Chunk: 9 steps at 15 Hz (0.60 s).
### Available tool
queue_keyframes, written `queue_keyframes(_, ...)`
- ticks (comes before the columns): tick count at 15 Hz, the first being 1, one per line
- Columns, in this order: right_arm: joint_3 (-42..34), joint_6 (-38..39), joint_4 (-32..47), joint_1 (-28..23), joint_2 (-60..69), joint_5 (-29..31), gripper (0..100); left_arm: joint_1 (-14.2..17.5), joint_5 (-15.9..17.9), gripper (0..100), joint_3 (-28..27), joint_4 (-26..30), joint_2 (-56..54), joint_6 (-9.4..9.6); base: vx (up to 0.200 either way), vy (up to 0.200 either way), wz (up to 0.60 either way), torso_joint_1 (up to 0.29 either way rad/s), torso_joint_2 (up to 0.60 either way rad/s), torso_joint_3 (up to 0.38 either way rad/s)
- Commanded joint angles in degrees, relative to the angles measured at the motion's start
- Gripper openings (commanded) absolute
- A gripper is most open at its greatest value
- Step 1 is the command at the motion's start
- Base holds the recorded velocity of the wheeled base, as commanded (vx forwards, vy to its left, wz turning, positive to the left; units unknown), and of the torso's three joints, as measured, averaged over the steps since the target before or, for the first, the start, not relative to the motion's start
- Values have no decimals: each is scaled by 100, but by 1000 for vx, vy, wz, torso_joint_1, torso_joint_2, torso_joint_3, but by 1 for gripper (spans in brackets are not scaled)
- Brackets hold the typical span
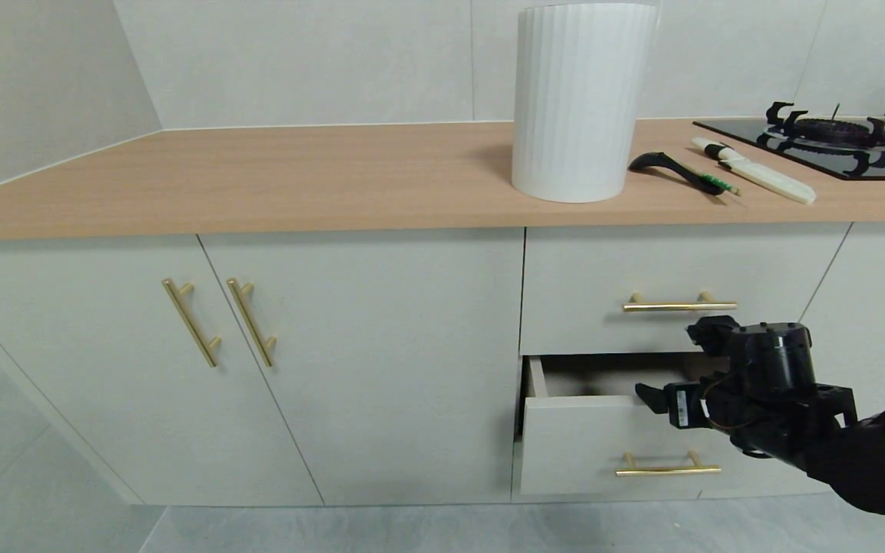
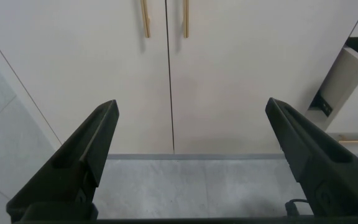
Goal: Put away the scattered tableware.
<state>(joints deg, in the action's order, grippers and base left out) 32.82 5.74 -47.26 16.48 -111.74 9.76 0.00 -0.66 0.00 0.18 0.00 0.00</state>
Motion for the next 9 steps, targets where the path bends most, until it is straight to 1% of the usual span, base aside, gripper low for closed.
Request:
queue_keyframes(1, 5, -29, 59, 13, 223, 8, 100, 0, -4, 100, 0, -1, 9, 0, 0, 0, 0, 0, 0, 0)
queue_keyframes(3, 23, -38, 384, 22, 381, -1, 100, 0, -4, 100, 0, -1, 9, 0, 0, 0, 0, 0, 0, 0)
queue_keyframes(8, -21, -152, 455, 57, 416, -10, 100, 0, -4, 100, 0, -1, 9, 0, 0, 0, 0, 0, 0, 0)
queue_keyframes(9, -30, -214, 613, 57, 442, -10, 100, 0, -4, 100, 0, -1, 9, 0, 0, 0, 0, 0, 0, 0)
